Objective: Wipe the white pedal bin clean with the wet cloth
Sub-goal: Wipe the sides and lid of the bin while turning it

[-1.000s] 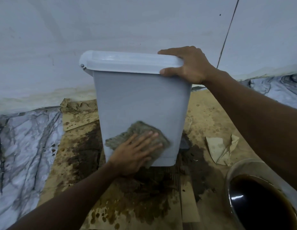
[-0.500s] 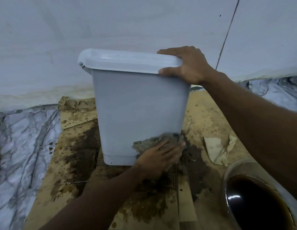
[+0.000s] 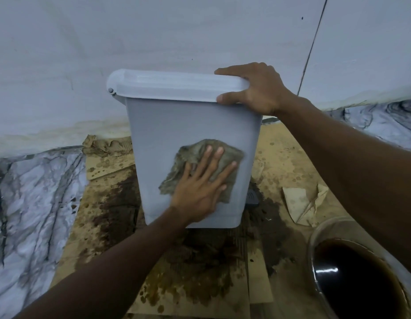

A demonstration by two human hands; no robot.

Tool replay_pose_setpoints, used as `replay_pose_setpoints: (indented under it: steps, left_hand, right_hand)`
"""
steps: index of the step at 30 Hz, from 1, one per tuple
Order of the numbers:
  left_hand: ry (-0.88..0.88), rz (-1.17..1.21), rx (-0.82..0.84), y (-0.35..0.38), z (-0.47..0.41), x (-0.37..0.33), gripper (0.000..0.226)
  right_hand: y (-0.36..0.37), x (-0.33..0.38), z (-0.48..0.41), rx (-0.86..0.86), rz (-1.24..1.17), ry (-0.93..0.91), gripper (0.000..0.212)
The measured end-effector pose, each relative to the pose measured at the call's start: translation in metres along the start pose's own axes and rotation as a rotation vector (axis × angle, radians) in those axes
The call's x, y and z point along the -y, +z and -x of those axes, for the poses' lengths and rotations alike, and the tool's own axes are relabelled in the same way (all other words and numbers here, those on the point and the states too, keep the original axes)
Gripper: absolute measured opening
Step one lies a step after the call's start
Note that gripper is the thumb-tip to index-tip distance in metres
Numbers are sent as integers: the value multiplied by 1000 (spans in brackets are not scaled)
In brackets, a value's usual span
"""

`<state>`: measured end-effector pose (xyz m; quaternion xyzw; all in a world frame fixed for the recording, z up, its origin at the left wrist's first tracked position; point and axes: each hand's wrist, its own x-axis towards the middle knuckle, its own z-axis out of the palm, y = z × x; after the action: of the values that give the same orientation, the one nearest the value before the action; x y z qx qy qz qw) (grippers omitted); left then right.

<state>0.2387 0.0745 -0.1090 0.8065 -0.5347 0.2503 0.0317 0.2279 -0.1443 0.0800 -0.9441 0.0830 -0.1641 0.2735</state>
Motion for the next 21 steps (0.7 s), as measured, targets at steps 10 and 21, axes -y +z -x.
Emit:
replay_pose_setpoints:
  steps: [10,21]
  left_hand:
    - [286,114,253,42,86,5,87]
    - [-1147,251,-419,19,4,-18,67]
  right_hand:
    - [0,0,-1,-10,-39,-19,80]
    - [2,4,-3,-24,-9,-23,84]
